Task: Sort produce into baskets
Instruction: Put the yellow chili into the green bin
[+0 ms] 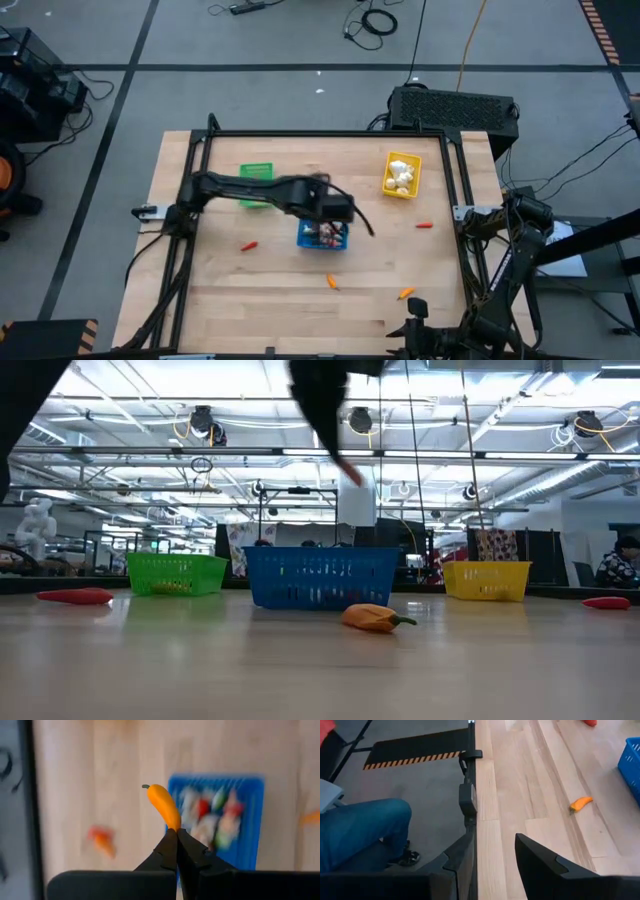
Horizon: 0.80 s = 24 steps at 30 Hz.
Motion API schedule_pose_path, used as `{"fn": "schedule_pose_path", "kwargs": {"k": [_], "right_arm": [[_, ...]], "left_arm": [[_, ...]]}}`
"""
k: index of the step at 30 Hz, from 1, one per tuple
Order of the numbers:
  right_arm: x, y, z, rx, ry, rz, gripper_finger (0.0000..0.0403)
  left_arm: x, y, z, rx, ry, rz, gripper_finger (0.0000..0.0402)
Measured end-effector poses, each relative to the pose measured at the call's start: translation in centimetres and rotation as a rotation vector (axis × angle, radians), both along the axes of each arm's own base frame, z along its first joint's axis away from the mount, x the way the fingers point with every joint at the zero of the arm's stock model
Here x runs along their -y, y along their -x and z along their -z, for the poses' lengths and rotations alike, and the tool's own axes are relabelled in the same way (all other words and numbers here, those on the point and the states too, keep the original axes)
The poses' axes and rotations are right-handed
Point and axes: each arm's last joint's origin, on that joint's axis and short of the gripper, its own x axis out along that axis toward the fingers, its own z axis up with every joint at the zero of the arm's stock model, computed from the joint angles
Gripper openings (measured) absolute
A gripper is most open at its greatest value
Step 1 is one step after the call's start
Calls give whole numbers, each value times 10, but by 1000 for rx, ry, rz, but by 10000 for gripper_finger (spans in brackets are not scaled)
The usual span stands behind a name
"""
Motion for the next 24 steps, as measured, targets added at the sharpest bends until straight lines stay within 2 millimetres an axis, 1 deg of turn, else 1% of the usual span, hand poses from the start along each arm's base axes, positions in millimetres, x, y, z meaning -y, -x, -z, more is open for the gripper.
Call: {"fn": "schedule_pose_path", "kwargs": {"k": [3, 6, 10, 13, 20, 22, 24], "right_arm": [[-1, 0, -1, 7, -8, 1, 134], [-2, 1, -1, 7, -24, 7, 134], [-4, 3, 2, 1, -38, 13, 134], [-7, 5, 5, -9, -37, 7, 134], [-11, 9, 5, -1, -41, -4, 134], [-11, 10, 5, 2, -42, -4, 134], [-11, 9, 5, 13, -38, 5, 134]], "left_arm": [[-9, 26, -17, -81, -45, -66, 0], [-20, 48, -23, -145, -88, -140, 0], [-38, 73, -13, -226, -99, -232, 0], [-52, 98, 1, -287, -99, -278, 0], [-77, 155, 53, -463, -78, -428, 0], [-80, 163, 66, -486, -75, -456, 3], [-82, 165, 76, -474, -76, -490, 11]]}}
